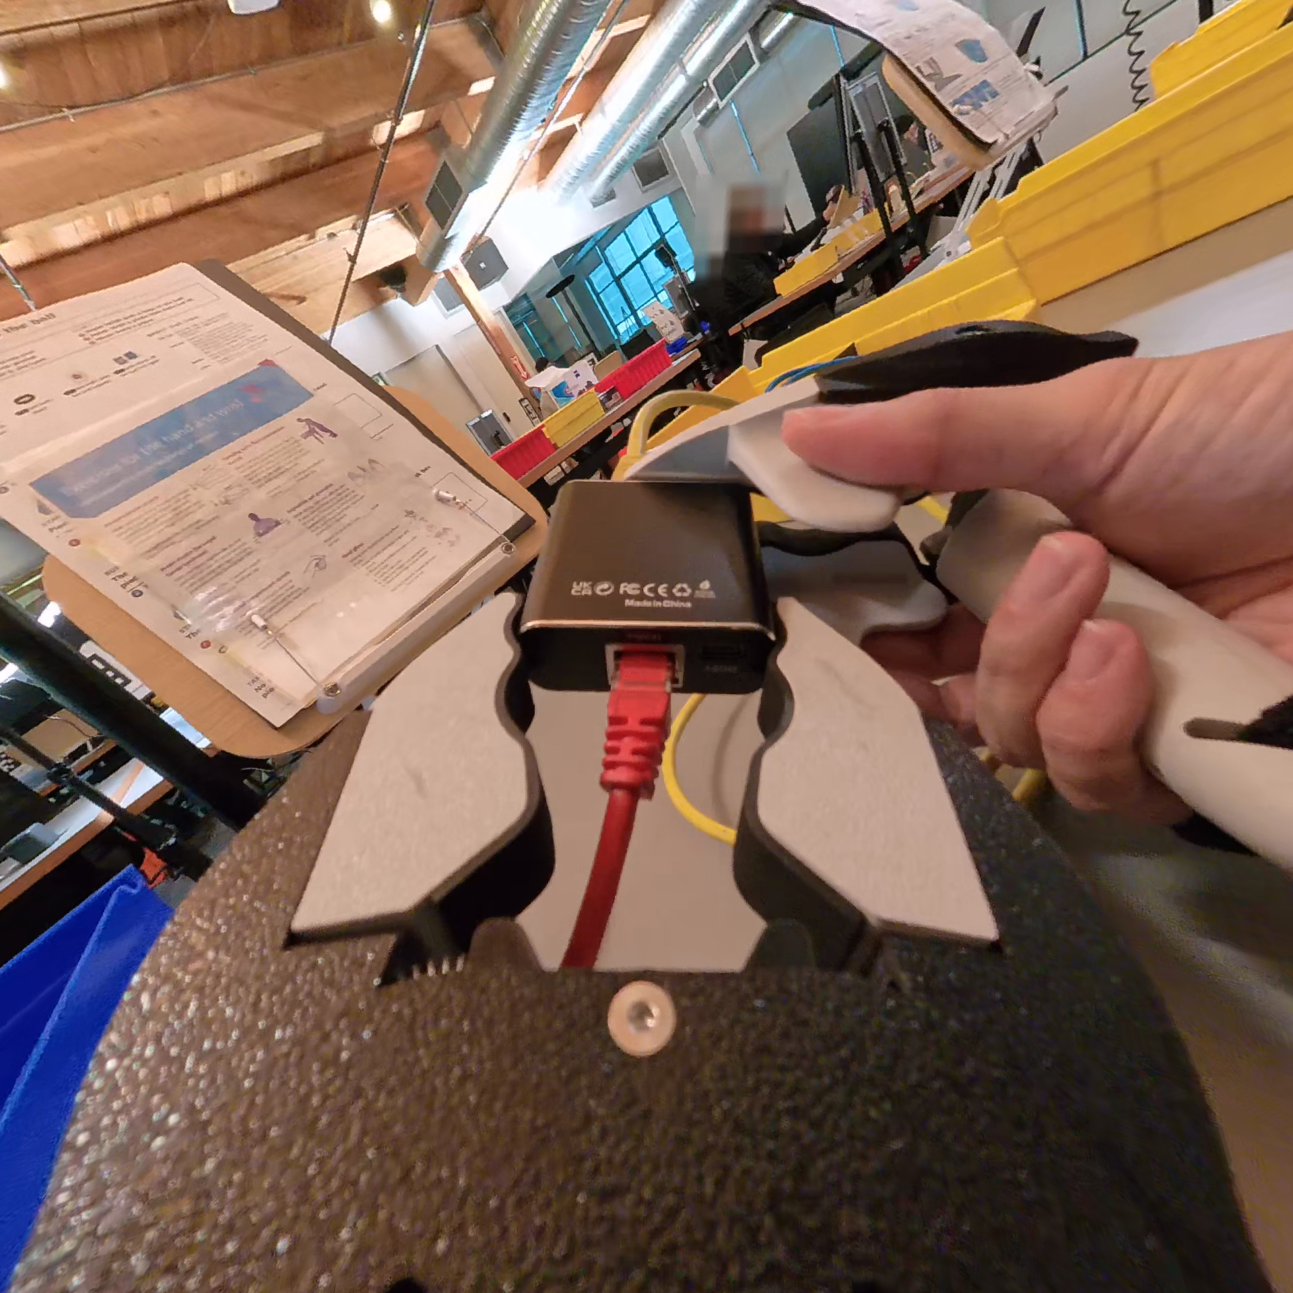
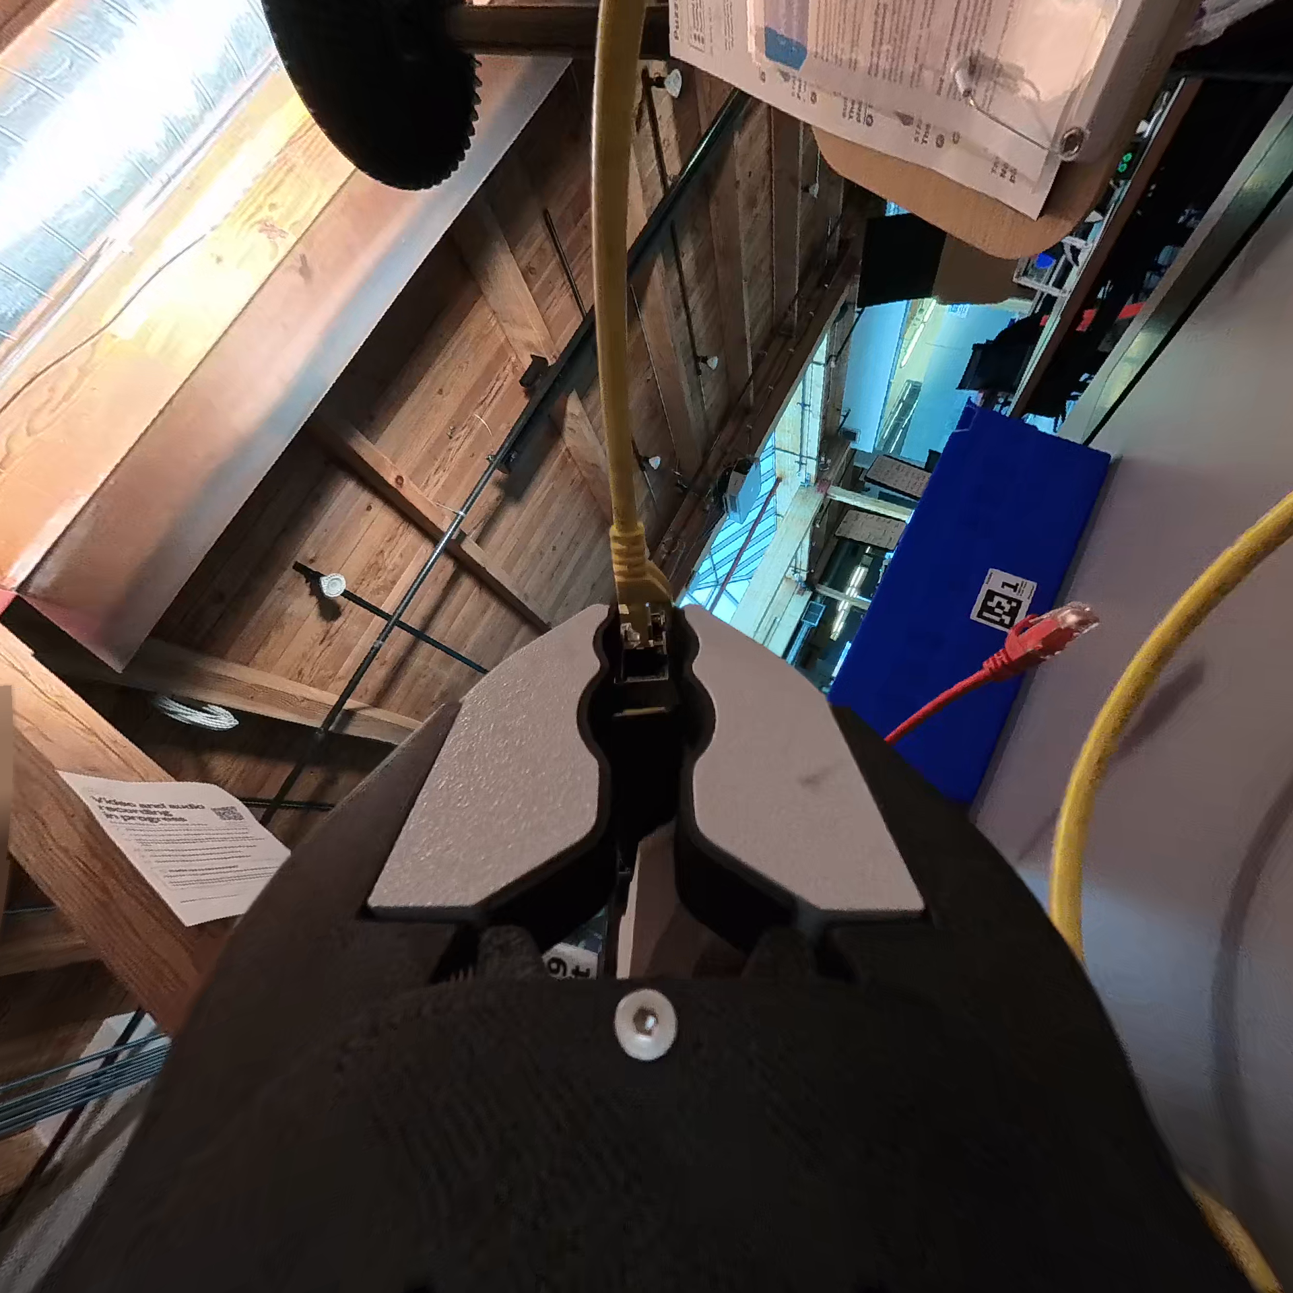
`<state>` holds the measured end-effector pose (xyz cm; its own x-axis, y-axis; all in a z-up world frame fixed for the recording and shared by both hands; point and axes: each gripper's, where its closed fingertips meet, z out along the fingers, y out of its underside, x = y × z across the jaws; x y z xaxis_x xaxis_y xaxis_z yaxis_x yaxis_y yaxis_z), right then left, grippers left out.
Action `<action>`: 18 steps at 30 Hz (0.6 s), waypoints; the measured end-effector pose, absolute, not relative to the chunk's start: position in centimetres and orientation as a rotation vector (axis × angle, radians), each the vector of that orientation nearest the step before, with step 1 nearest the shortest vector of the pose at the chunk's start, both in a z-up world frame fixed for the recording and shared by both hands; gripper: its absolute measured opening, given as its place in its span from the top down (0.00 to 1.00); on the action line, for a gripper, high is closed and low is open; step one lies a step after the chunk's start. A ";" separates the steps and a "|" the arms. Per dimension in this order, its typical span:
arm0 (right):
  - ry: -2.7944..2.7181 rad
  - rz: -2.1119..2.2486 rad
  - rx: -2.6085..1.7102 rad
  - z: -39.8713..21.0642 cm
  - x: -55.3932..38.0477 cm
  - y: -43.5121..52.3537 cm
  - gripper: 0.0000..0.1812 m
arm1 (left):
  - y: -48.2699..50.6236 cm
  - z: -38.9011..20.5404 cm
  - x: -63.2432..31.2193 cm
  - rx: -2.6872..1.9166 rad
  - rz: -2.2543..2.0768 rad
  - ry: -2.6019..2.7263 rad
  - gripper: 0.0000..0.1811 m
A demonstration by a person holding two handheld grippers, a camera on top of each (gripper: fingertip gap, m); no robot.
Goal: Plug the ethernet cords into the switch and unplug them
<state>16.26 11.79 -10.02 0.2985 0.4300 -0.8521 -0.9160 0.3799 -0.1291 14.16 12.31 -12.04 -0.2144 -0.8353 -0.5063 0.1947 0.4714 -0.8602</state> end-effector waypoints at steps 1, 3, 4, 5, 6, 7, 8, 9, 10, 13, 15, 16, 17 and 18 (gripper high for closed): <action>0.838 1.006 -0.702 -10.1 16.3 11.8 0.93 | 12.4 -12.1 14.2 -0.594 -1.059 1.498 0.65; 0.853 1.005 -0.714 -10.4 16.4 12.0 0.93 | 12.4 -12.2 14.2 -0.596 -1.074 1.505 0.65; 0.855 1.008 -0.721 -10.5 16.4 12.0 0.92 | 12.4 -12.2 14.2 -0.593 -1.074 1.504 0.65; 0.865 1.012 -0.726 -10.6 16.4 12.1 0.91 | 12.5 -12.3 14.2 -0.594 -1.070 1.506 0.65; 0.871 1.012 -0.728 -10.7 16.5 12.2 0.91 | 12.5 -12.4 14.2 -0.593 -1.066 1.507 0.65; 0.859 1.007 -0.723 -10.6 16.4 12.1 0.93 | 12.5 -12.4 14.2 -0.591 -1.062 1.508 0.65; 0.838 0.990 -0.735 -10.5 16.3 12.0 0.93 | 12.4 -12.4 14.2 -0.585 -1.058 1.507 0.65; 0.813 0.955 -0.773 -10.4 16.2 12.0 0.93 | 12.4 -12.4 14.2 -0.581 -1.046 1.511 0.65; 0.787 0.927 -0.809 -10.3 16.1 11.9 0.93 | 12.4 -12.3 14.2 -0.577 -1.040 1.509 0.65; 0.724 0.938 -0.813 -9.8 15.8 11.8 0.93 | 12.3 -11.8 14.0 -0.554 -1.052 1.485 0.66; 0.685 0.936 -0.819 -9.7 15.7 11.8 0.93 | 12.2 -11.8 14.0 -0.544 -1.045 1.473 0.66; 0.682 0.936 -0.819 -9.8 15.8 11.8 0.94 | 12.3 -11.8 14.0 -0.544 -1.033 1.470 0.66; 0.674 0.929 -0.827 -9.8 15.8 11.9 0.94 | 12.4 -11.9 14.1 -0.544 -1.016 1.464 0.65; 0.677 0.924 -0.841 -10.0 15.9 12.0 0.94 | 12.5 -12.1 14.2 -0.546 -0.993 1.460 0.66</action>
